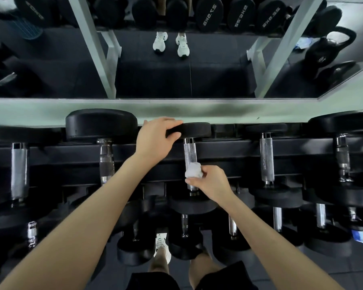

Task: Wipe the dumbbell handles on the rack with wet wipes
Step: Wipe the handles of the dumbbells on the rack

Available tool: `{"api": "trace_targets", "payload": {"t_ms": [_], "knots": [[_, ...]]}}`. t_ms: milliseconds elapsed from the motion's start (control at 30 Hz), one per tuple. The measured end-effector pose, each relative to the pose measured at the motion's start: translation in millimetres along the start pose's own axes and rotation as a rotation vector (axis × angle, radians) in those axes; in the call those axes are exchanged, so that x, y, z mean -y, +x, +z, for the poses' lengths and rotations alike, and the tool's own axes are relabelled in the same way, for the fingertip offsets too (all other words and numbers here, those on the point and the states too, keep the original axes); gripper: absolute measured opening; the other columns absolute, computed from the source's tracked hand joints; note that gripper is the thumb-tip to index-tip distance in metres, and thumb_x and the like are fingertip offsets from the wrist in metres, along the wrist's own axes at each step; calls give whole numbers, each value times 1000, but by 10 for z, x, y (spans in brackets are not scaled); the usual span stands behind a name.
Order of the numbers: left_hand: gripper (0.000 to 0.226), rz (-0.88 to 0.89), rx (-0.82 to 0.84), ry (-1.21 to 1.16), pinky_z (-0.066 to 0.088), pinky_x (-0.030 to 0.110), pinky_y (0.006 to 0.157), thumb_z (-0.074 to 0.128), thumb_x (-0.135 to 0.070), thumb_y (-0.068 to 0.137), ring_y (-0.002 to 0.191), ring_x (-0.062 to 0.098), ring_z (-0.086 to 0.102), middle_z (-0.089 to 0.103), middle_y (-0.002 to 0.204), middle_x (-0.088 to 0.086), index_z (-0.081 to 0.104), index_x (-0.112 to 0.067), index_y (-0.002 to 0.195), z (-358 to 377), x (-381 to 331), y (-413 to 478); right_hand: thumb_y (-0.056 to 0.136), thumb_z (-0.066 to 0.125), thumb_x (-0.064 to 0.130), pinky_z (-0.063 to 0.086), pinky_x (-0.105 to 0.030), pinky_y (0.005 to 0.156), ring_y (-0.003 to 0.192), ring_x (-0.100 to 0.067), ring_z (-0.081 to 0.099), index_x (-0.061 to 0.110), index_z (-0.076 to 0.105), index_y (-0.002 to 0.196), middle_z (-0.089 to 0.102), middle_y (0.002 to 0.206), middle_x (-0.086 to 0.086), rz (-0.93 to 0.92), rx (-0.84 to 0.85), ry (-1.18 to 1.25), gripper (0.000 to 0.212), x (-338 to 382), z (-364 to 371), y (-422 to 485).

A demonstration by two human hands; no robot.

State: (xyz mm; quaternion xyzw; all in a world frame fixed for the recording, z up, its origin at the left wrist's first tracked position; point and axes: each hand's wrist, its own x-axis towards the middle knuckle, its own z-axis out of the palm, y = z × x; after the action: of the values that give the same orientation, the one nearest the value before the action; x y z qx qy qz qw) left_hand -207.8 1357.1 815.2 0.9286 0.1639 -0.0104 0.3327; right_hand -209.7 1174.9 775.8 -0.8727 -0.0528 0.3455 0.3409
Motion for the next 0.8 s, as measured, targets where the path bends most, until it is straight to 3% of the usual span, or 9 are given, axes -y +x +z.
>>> {"api": "trace_targets", "payload": {"t_ms": [100, 200, 267, 333, 467, 533, 600, 667, 800], "knots": [[28, -123, -177, -104, 48, 30, 85, 62, -24, 88, 96, 16, 62, 68, 106, -1, 66, -20, 115, 49, 44, -300, 80, 67, 38, 50, -26, 72, 81, -8, 61, 21, 62, 99, 66, 84, 10, -28, 9, 17, 26, 104, -71, -90], [22, -269, -39, -202, 49, 28, 81, 64, -22, 85, 85, 15, 63, 70, 94, 1, 70, -15, 105, 203, 90, -500, 94, 45, 32, 43, -31, 65, 81, -21, 57, 21, 59, 95, 61, 77, 4, -58, -117, -83, 19, 219, -51, -153], [22, -342, 107, -258, 45, 22, 78, 64, -23, 85, 86, 13, 63, 70, 92, 2, 70, -14, 105, 306, 85, -555, 97, 39, 28, 43, -35, 74, 94, -31, 59, 18, 61, 108, 67, 92, -5, -23, -225, -98, 26, 212, 1, -130], [24, -376, 172, -261, 40, 18, 73, 63, -25, 87, 86, 11, 61, 68, 91, 0, 68, -14, 108, 402, 83, -589, 95, 45, 33, 43, -34, 82, 105, -27, 60, 17, 58, 123, 69, 104, -4, 41, -297, -78, 35, 190, 43, -85], [26, -486, 91, -353, 45, 22, 75, 62, -29, 88, 87, 12, 62, 70, 92, 0, 70, -9, 103, 562, 79, -612, 85, 59, 36, 37, -25, 69, 84, -11, 56, 18, 64, 111, 68, 93, 4, 90, -341, -14, 32, 169, 106, 6], [26, -582, 52, -494, 50, 29, 81, 62, -29, 87, 87, 14, 65, 72, 90, 1, 71, -8, 98, 679, 63, -638, 84, 60, 36, 40, -26, 71, 86, -14, 60, 19, 64, 110, 69, 95, 4, 115, -374, -12, 31, 167, 167, 0], [22, -632, 73, -639, 48, 30, 75, 61, -23, 89, 78, 14, 63, 70, 82, 2, 72, -4, 92, 788, 19, -670, 85, 58, 36, 47, -31, 77, 91, -18, 63, 18, 65, 107, 70, 93, 4, 125, -404, -12, 30, 157, 251, 1], [19, -619, 91, -737, 45, 27, 68, 59, -17, 91, 72, 12, 58, 68, 77, 4, 72, -4, 87, 850, -5, -673, 85, 60, 34, 51, -36, 82, 89, -18, 65, 18, 68, 101, 71, 89, 3, 142, -398, 107, 24, 138, 301, 46], [17, -639, 70, -1043, 51, 14, 75, 60, -14, 91, 88, 9, 69, 74, 89, 0, 71, -9, 102, 855, 21, -637, 83, 67, 23, 57, -35, 76, 79, -14, 69, 20, 70, 87, 71, 77, 3, 138, -324, 354, 5, 102, 267, 117]]}}
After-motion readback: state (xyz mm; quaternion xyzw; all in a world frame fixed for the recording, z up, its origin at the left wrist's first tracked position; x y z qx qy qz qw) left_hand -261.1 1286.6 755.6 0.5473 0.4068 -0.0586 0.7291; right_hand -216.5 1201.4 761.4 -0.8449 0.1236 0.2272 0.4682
